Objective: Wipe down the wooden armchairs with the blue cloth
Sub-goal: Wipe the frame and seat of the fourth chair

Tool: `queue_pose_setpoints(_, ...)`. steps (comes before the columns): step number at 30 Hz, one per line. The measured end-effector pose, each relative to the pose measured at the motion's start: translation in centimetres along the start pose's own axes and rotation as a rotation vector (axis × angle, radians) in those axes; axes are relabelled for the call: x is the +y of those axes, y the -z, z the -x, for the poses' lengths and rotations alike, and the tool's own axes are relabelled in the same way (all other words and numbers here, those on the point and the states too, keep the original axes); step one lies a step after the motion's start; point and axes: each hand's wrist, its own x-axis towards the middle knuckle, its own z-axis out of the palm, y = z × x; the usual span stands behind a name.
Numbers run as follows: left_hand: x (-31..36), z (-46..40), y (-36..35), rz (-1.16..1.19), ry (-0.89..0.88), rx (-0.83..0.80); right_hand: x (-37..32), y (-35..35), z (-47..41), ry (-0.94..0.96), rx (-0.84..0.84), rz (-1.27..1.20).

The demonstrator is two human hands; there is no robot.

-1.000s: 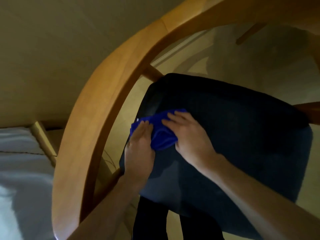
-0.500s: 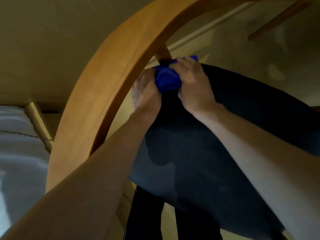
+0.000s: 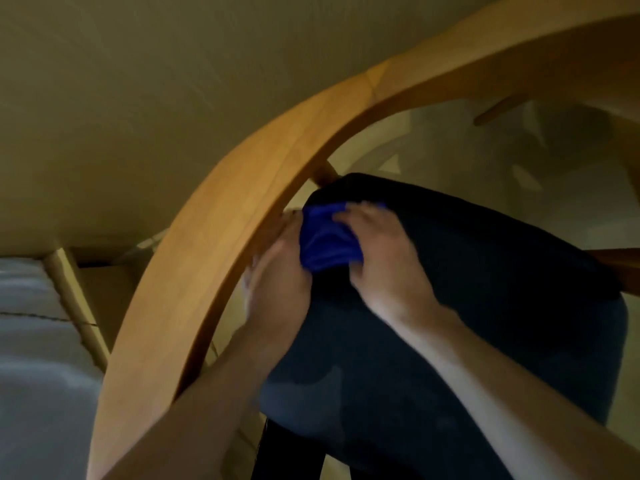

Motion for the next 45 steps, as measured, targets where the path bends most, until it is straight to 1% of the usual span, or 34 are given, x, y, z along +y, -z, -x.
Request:
queue_pose_setpoints(1, 0.5, -1.8, -0.5, 0.012, 0.016, 0.018, 0.6, 0.5, -1.9, 0.025, 0.058, 0.012)
queue_pose_setpoints(2, 0.8, -3.3, -1.3, 0.027, 0.059, 0.011, 1.1, 0.9, -3.8, 0.047, 0.080, 0.031)
queue_pose_setpoints(3, 0.9, -4.4, -2.1, 0.025, 0.125, -0.021, 1.6, 1.0, -5.3, 0.055, 0.061, 0.067)
queue_pose_setpoints(5, 0.8, -5.3, -3.7, -0.077, 0.205, -0.032, 2.1, 0.3, -6.6, 0.055, 0.001, 0.121)
queue_pose_setpoints(7, 0.3, -4.3, -4.1, -0.170, 0.192, -0.072, 1.7, -0.9, -5.8, 0.010, 0.036, 0.111)
queue_pose_setpoints(9, -0.4, -2.5, -3.6, -0.178, 0.154, -0.097, 0.9, -1.8, -3.6, -0.035, 0.073, 0.097)
queue_pose_setpoints(11, -0.9, 0.7, -2.2, -0.202, 0.119, -0.153, 0.2, -2.7, -0.1, -0.047, 0.005, 0.065)
queue_pose_setpoints(13, -0.7, 4.7, -0.7, -0.251, 0.069, -0.248, -0.2, -3.2, 3.9, -0.055, -0.142, 0.014)
queue_pose_setpoints(15, -0.3, 7.2, 0.5, -0.314, 0.064, -0.439, -0.4, -3.0, 6.7, -0.019, -0.265, -0.006)
queue_pose_setpoints(16, 0.0, 7.0, 1.1, -0.327, 0.089, -0.525, -0.1, -2.6, 7.0, -0.006, -0.297, -0.020)
queue_pose_setpoints(17, 0.3, 5.8, 1.6, -0.327, 0.120, -0.586, 0.1, -2.0, 6.5, -0.008, -0.280, -0.042)
queue_pose_setpoints(18, 0.5, 4.1, 1.7, -0.335, 0.131, -0.610, 0.4, -1.4, 5.5, -0.025, -0.218, -0.068)
queue_pose_setpoints(20, 1.6, 0.3, 1.6, -0.335, 0.050, -0.522, 1.3, 0.7, 2.7, -0.070, -0.031, -0.099)
queue_pose_setpoints(22, 2.9, -4.1, 0.2, -0.276, -0.090, -0.361, 3.4, 2.8, -0.5, -0.084, 0.111, -0.070)
queue_pose_setpoints(23, 3.8, -6.1, -0.9, -0.263, -0.163, -0.309, 4.6, 3.6, -1.9, -0.085, 0.122, -0.026)
queue_pose_setpoints(25, 5.2, -8.3, -3.4, -0.268, -0.268, -0.274, 6.7, 4.2, -3.5, -0.090, 0.024, 0.091)
queue_pose_setpoints(26, 5.5, -8.5, -4.5, -0.271, -0.282, -0.262, 7.4, 3.9, -3.6, -0.102, -0.033, 0.150)
queue_pose_setpoints(27, 5.5, -7.9, -5.4, -0.293, -0.278, -0.233, 7.6, 3.3, -3.1, -0.117, -0.050, 0.183)
queue_pose_setpoints(29, 4.6, -4.9, -6.1, -0.329, -0.278, -0.166, 6.8, 1.9, -0.5, -0.166, 0.003, 0.172)
queue_pose_setpoints(30, 4.0, -2.9, -5.7, -0.322, -0.288, -0.184, 6.0, 1.3, 1.4, -0.186, 0.014, 0.133)
queue_pose_setpoints(31, 3.4, -0.8, -5.0, -0.311, -0.297, -0.240, 5.3, 0.9, 3.6, -0.192, -0.003, 0.092)
queue_pose_setpoints(34, 2.4, 4.6, -3.1, -0.352, -0.397, -0.425, 4.6, 0.3, 9.8, -0.158, -0.140, 0.037)
queue_pose_setpoints(36, 2.5, 6.3, -2.3, -0.412, -0.432, -0.482, 4.7, 0.7, 11.5, -0.139, -0.197, -0.008)
queue_pose_setpoints(37, 2.8, 5.8, -2.1, -0.417, -0.438, -0.489, 4.9, 1.2, 11.2, -0.132, -0.171, -0.043)
queue_pose_setpoints(39, 4.1, 2.9, -2.0, -0.428, -0.439, -0.453, 5.9, 2.9, 8.9, -0.133, -0.035, -0.090)
queue_pose_setpoints(40, 5.0, 1.0, -2.1, -0.435, -0.436, -0.404, 6.5, 4.0, 7.1, -0.135, 0.047, -0.085)
queue_pose_setpoints(42, 6.7, -3.6, -3.4, -0.348, -0.444, -0.269, 8.4, 6.2, 3.2, -0.137, 0.166, -0.061)
queue_pose_setpoints(43, 7.7, -5.8, -4.5, -0.288, -0.454, -0.243, 9.4, 7.1, 1.5, -0.149, 0.185, -0.041)
queue_pose_setpoints(45, 9.7, -8.5, -6.9, -0.237, -0.486, -0.284, 11.7, 8.1, -0.7, -0.206, 0.143, 0.041)
